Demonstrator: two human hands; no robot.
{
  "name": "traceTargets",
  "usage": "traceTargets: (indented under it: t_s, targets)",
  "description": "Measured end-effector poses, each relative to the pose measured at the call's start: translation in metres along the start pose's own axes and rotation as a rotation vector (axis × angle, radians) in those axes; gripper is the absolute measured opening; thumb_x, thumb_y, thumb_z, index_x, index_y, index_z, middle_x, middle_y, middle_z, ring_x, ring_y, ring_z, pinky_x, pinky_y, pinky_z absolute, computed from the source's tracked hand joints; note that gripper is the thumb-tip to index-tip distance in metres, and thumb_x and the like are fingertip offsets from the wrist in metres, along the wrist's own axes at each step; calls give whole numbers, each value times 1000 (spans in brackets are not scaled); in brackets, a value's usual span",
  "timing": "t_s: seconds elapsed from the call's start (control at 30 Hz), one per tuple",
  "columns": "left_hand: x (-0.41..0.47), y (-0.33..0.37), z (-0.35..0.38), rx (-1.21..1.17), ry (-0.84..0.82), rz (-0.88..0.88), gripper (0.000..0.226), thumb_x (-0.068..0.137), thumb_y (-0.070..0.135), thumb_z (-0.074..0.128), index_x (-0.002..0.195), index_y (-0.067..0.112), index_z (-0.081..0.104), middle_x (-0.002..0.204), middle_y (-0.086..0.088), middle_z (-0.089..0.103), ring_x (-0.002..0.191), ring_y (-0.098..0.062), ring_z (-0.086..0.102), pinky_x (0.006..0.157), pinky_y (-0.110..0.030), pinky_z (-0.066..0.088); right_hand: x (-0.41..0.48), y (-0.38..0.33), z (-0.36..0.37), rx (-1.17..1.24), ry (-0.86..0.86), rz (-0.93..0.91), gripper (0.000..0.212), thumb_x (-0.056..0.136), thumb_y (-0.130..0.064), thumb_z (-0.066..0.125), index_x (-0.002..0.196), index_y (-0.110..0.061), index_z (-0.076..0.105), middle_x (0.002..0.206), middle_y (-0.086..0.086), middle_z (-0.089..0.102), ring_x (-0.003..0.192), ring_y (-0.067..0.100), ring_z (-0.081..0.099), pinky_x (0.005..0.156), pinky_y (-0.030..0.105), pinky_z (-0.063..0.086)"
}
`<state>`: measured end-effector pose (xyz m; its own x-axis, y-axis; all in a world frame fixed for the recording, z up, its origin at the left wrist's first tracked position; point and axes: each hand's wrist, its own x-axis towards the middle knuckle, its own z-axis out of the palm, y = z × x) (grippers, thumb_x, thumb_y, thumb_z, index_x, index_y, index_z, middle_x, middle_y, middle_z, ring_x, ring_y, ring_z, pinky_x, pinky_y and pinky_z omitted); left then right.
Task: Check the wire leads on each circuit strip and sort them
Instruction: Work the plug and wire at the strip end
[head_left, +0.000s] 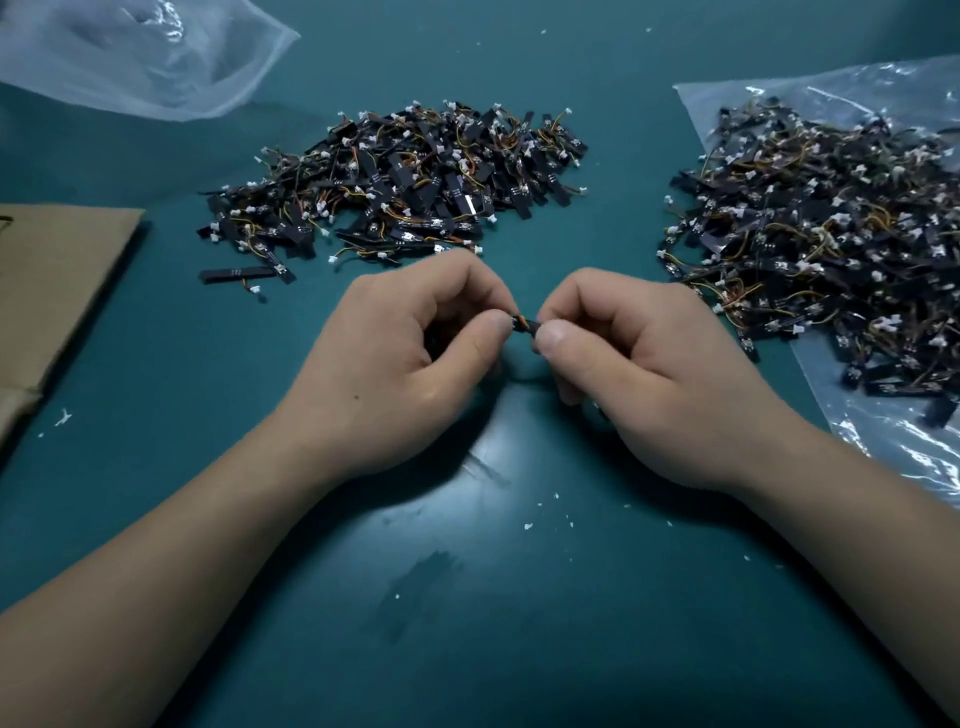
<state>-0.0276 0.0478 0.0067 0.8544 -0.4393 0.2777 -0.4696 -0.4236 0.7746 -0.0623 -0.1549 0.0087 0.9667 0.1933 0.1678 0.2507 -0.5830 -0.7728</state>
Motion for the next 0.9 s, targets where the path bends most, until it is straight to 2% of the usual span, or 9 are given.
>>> traceTargets:
  t_s: [0.17, 0.47, 0.6, 0.73, 0.83, 0.9]
  targets:
    - [0, -2, 0, 25, 11, -20, 7, 95, 21, 59, 90, 23, 64, 68, 6, 69, 57, -13, 61, 56, -18, 43, 1, -1, 1, -103, -28, 13, 20, 96, -37, 53, 85, -25, 65, 68, -6, 64, 65, 13, 58, 67, 41, 49]
    - [1, 0, -3, -62, -52, -28, 6, 95, 20, 59, 90, 21, 62, 69, 7, 70, 60, -16, 63, 57, -28, 49, 0, 0, 1, -21, -23, -28, 19, 96, -32, 57, 85, -22, 69, 65, 0, 62, 61, 18, 57, 59, 37, 46]
    - [2, 4, -2, -25, -48, -21, 8, 96, 16, 61, 89, 20, 62, 67, 8, 69, 59, -11, 62, 57, -17, 42, 0, 2, 1, -61, 7, -50, 20, 96, -31, 57, 81, -24, 68, 63, 0, 62, 59, 20, 58, 60, 38, 46]
    - [4, 3, -2, -37, -64, -24, 8, 95, 19, 59, 88, 19, 61, 66, 7, 69, 59, -13, 61, 56, -20, 44, 0, 3, 1, -47, 17, -52, 20, 98, -29, 57, 82, -25, 69, 62, 0, 62, 57, 19, 57, 55, 33, 44]
    - [4, 4, -1, -23, -53, -21, 9, 94, 22, 59, 86, 22, 60, 66, 9, 68, 58, -11, 60, 55, -17, 41, 2, 1, -5, 14, -41, -17, 20, 97, -30, 58, 83, -26, 70, 62, -5, 66, 55, 10, 59, 54, 18, 41]
    - [4, 3, 0, -2, -52, -32, 11, 94, 26, 60, 83, 24, 60, 63, 10, 65, 55, -11, 58, 53, -18, 41, 5, 3, -10, 71, -95, 14, 20, 97, -31, 58, 84, -24, 71, 62, -6, 68, 52, 7, 59, 54, 13, 40]
